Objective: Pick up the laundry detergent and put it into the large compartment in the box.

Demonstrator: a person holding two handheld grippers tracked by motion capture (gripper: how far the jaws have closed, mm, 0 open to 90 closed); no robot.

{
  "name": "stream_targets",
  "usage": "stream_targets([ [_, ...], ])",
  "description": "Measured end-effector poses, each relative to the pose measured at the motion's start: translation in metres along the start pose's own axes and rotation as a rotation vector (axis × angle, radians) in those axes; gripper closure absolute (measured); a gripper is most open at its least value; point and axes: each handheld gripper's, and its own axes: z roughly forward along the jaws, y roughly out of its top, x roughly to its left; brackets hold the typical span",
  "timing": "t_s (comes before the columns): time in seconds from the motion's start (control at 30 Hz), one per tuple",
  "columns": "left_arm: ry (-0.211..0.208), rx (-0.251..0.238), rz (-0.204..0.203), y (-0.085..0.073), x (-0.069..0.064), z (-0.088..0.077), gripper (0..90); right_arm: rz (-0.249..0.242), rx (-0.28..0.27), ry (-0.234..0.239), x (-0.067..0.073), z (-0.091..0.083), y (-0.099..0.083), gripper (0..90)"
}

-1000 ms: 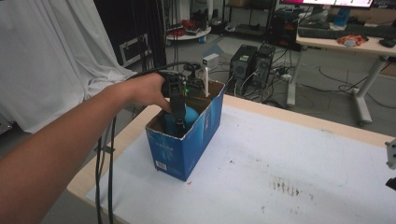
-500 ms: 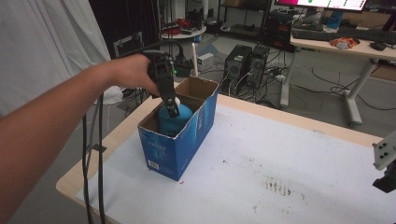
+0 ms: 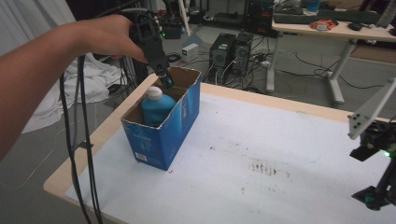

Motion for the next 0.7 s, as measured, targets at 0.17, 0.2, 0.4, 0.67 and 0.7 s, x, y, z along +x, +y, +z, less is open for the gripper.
stream_targets([
  [0.17,-0.006,-0.028,0.04,0.025,-0.017,-0.004,19.3,0.0,-0.009,-0.006,-0.001,-0.002,-0.002,1.5],
  [0.2,-0.01,-0.028,0.057,0.029,-0.021,-0.004,19.3,0.01,-0.01,-0.005,0.0,-0.003,-0.002,1.5],
  [0.4,-0.032,-0.053,0.078,0.056,-0.034,0.005,19.3,0.02,-0.014,-0.014,0.0,-0.004,-0.004,1.5],
  [0.67,-0.069,-0.055,0.116,0.084,-0.05,0.024,13.4,0.022,-0.029,-0.021,-0.001,-0.007,-0.008,1.5],
  [0.7,-0.073,-0.051,0.125,0.087,-0.052,0.026,11.2,0.028,-0.029,-0.023,-0.001,-0.007,-0.009,1.5],
])
